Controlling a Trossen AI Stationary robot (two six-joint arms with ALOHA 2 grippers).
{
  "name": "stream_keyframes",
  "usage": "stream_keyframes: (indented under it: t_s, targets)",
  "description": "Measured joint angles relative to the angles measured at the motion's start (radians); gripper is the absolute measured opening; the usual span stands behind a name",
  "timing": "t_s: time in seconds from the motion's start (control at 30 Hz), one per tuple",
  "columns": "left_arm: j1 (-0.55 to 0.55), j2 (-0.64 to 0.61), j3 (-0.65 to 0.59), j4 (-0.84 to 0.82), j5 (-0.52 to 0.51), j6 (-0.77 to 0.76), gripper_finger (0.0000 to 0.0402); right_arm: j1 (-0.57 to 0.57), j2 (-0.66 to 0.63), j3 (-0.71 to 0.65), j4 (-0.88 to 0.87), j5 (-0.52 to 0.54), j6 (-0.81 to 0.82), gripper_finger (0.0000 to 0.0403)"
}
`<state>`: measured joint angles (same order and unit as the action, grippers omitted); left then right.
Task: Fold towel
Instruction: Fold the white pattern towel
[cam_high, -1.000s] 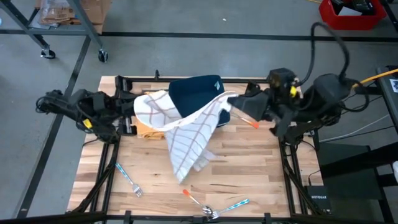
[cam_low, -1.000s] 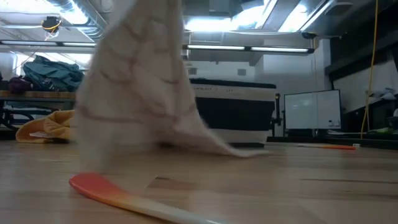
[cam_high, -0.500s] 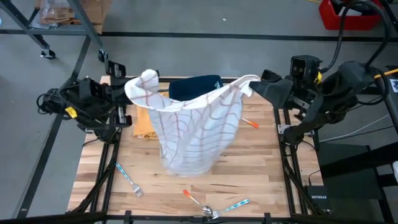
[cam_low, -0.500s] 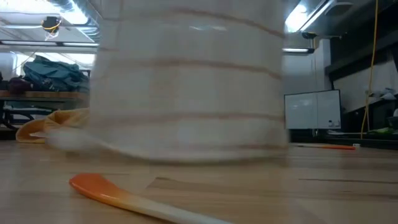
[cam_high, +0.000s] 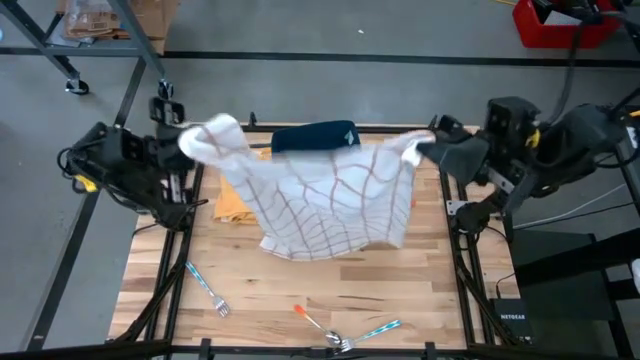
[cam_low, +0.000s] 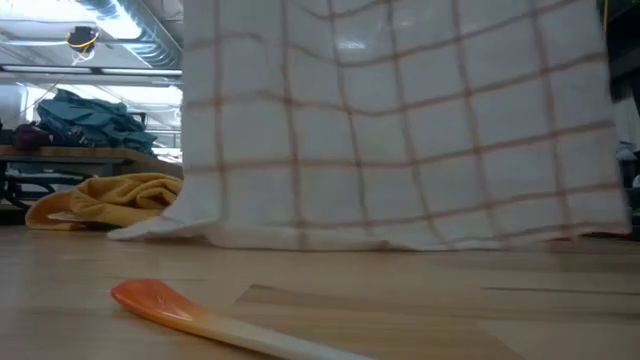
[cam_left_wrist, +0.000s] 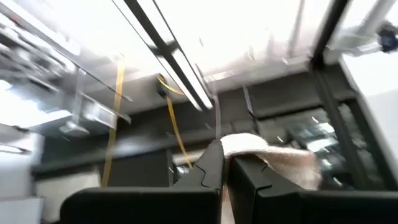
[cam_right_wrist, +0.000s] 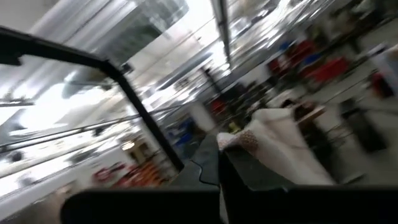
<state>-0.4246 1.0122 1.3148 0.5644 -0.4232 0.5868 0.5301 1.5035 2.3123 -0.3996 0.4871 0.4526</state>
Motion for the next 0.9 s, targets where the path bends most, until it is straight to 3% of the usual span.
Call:
stream_keyframes:
  t_s: [0.13, 0.67, 0.9]
  targets:
    - [0.042, -0.001, 0.0, 0.077, 0.0, 0.029, 0.0, -0.019, -0.009, 0.0, 0.005, 0.077, -0.066, 0.0001]
    - [0.351, 0.002, 0.048, 0.089, 0.0, 0.013, 0.0, -0.254, -0.067, 0.0, -0.054, 0.074, -0.099, 0.0001]
    - [0.46, 0.004, 0.076, 0.025, 0.037, -0.14, 0.0, -0.336, -0.084, 0.0, -0.084, 0.019, -0.085, 0.0001]
